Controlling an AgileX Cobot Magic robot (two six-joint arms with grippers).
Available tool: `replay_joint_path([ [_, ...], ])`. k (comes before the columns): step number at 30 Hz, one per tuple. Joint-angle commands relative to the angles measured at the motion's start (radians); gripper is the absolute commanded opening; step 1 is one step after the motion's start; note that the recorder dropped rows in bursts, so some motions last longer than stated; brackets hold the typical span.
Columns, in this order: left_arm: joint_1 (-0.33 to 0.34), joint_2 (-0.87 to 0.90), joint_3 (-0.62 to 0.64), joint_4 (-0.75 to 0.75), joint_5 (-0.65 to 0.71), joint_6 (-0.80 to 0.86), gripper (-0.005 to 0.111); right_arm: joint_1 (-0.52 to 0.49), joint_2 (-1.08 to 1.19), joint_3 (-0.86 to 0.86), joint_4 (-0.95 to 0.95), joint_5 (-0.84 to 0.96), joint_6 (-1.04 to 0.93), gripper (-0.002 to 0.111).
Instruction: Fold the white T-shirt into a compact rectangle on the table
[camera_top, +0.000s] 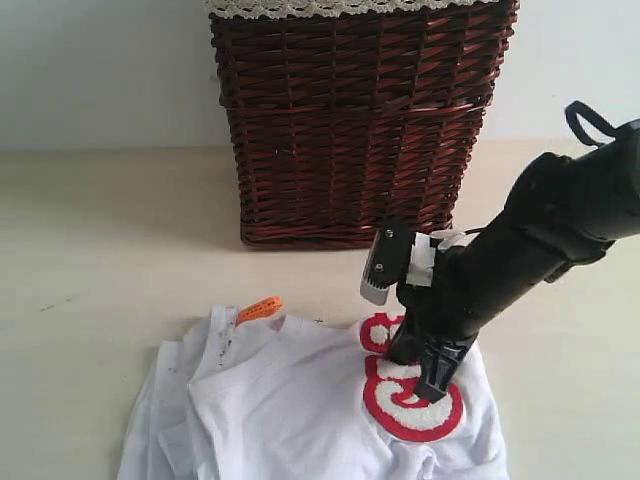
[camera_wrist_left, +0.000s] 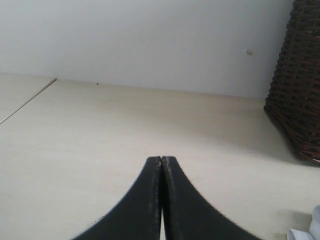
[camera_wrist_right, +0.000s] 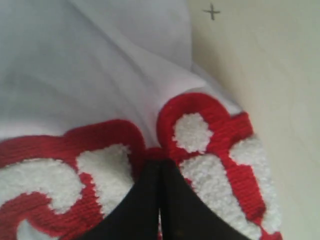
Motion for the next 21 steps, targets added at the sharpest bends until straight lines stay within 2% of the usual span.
replay_joint_path([
  [1, 0.002, -0.004, -0.001, 0.003, 0.001, -0.004, 0.0, -0.006, 0.015, -0.001, -0.169, -0.18, 0.158, 0.0],
  [6, 0.002, -0.004, -0.001, 0.003, 0.001, -0.004, 0.0, -0.034, 0.001, -0.001, -0.181, -0.192, 0.219, 0.0],
  [12, 0.002, -0.004, -0.001, 0.003, 0.001, -0.004, 0.0, 0.032, -0.187, -0.001, 0.072, -0.169, 0.044, 0.0],
  [14, 0.002, -0.004, -0.001, 0.003, 0.001, -0.004, 0.0, 0.078, -0.223, -0.001, 0.123, -0.054, 0.044, 0.008],
  [16, 0.002, -0.004, -0.001, 0.003, 0.001, -0.004, 0.0, 0.161, -0.214, -0.001, 0.139, 0.088, 0.037, 0.027],
  [21, 0.002, -0.004, -0.001, 0.003, 0.001, -0.004, 0.0, 0.291, -0.136, -0.001, 0.139, 0.063, 0.037, 0.047],
])
